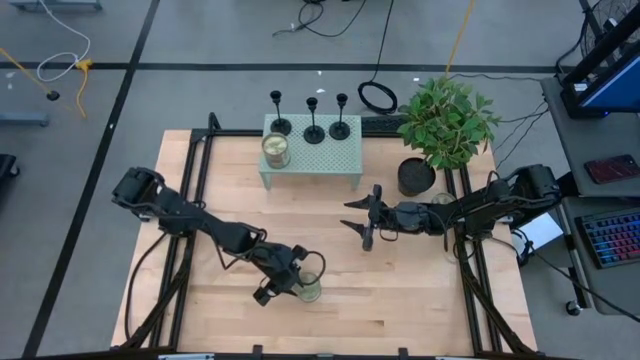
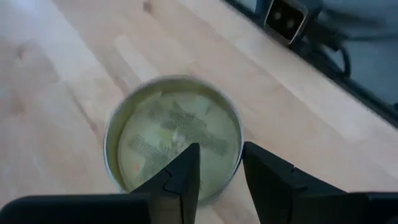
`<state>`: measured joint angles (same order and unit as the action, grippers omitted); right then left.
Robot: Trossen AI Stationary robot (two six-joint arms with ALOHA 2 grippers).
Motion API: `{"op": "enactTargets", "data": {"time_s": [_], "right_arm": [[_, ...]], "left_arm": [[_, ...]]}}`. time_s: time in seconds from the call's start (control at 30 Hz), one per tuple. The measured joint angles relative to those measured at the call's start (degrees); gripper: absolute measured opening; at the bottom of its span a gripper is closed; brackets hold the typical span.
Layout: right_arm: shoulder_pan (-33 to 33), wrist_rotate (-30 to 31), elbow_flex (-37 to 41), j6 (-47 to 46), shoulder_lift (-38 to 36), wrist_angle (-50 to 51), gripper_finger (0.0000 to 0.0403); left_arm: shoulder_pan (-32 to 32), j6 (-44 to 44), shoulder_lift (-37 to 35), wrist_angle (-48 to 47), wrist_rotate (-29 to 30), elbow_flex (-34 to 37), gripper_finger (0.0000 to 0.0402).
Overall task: Pick & Place candle stick holders
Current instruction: Put the left scented candle on the shelf
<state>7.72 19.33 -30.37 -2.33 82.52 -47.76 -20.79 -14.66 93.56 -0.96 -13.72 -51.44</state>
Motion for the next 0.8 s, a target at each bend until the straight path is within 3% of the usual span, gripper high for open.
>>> {"op": "enactTargets", "data": {"time_s": [0.27, 0.57, 0.8], "right_arm": [[-0.02, 0.00, 0.00, 0.00, 0.00, 0.17, 0.0225], [-0.02, 0.00, 0.00, 0.00, 0.00, 0.31, 0.0226], [-0.02, -0.02, 0.00, 0.00, 0.00, 0.45, 0.0222]], "left_arm": [[1.90, -2.62, 0.57, -1.46, 0.01, -0.09, 0.0119], [5.71, -2.55, 0.59, -1.94, 2.21, -0.07, 0.0013], [9.05, -1.30, 0.57, -0.62, 3.76, -0.02, 0.0015]]}}
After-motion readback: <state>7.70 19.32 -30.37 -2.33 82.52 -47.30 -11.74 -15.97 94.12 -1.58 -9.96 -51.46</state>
